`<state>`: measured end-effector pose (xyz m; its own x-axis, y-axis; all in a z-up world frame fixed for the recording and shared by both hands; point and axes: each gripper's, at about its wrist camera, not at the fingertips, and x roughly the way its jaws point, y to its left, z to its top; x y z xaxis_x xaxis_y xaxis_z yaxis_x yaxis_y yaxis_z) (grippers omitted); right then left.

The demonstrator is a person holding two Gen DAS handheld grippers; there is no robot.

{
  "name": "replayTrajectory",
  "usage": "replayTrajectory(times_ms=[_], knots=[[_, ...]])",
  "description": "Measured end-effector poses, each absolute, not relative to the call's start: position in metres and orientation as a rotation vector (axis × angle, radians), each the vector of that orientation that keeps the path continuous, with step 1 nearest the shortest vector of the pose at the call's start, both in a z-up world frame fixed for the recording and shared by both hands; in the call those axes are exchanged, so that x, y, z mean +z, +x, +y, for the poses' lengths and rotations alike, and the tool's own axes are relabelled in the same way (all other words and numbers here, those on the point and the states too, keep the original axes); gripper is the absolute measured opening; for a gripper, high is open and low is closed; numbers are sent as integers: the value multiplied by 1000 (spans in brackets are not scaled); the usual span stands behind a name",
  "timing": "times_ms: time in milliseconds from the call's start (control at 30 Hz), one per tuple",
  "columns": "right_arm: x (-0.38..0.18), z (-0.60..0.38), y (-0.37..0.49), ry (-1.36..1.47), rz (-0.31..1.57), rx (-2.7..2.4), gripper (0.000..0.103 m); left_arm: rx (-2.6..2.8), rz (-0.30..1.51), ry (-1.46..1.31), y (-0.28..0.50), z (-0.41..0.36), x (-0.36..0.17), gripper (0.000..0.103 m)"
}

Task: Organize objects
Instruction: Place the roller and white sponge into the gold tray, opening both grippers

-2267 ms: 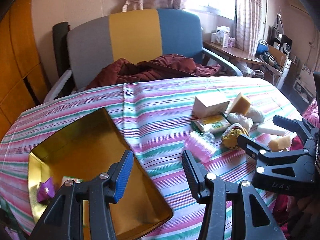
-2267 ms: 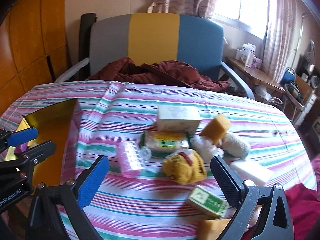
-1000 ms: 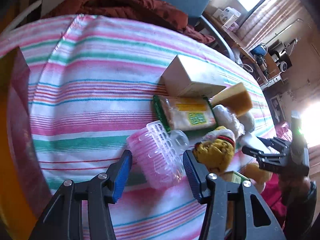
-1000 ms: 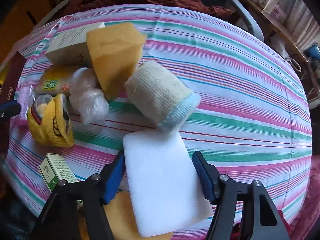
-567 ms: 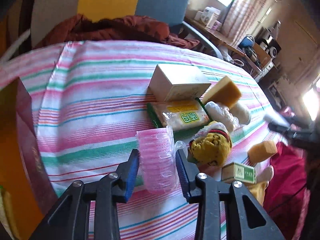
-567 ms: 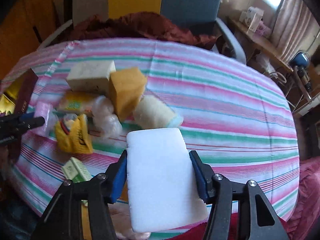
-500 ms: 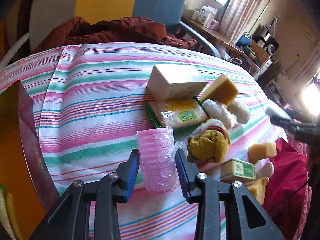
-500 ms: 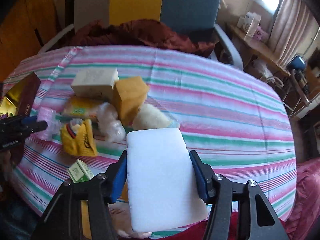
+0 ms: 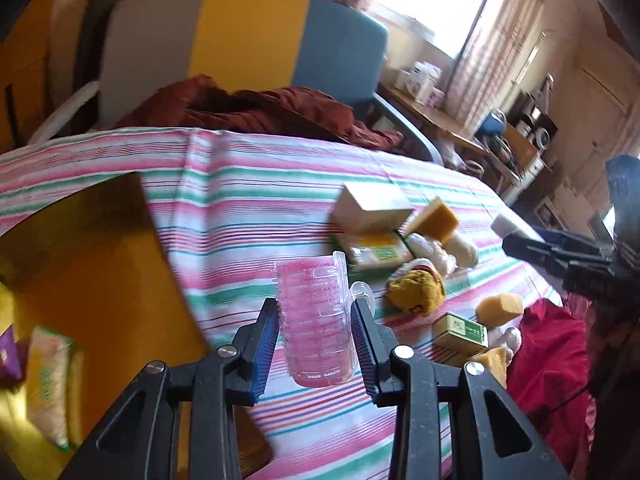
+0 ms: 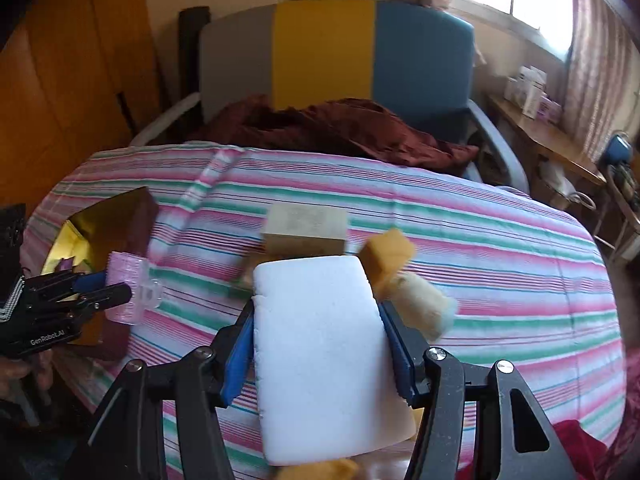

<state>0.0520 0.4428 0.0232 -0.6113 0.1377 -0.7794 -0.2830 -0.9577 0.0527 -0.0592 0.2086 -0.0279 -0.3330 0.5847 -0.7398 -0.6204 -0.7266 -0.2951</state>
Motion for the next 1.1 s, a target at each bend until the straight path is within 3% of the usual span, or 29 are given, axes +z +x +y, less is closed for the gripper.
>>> replayTrajectory(times_ms=[500,767,800,967,1100], knots=[[17,291,-19,-1359,266,2929,59,2424,-137,-1193,-66,27,-19,37],[-9,222,-52,-1497,247,2983,60,2584,-138,-1284,-59,-31,-36,38],[-14,214,-56,-1520,251,2979,60,2593,-147,-1301,-59,-35,-38,42],[-42,198,-70,-1563,196,2862,77,2657,-170,-1311,-53,-51,-39,47],[-50,194,-64,-1552,93,2811,79,2682,-169,-1247,-47,-47,-28,48]])
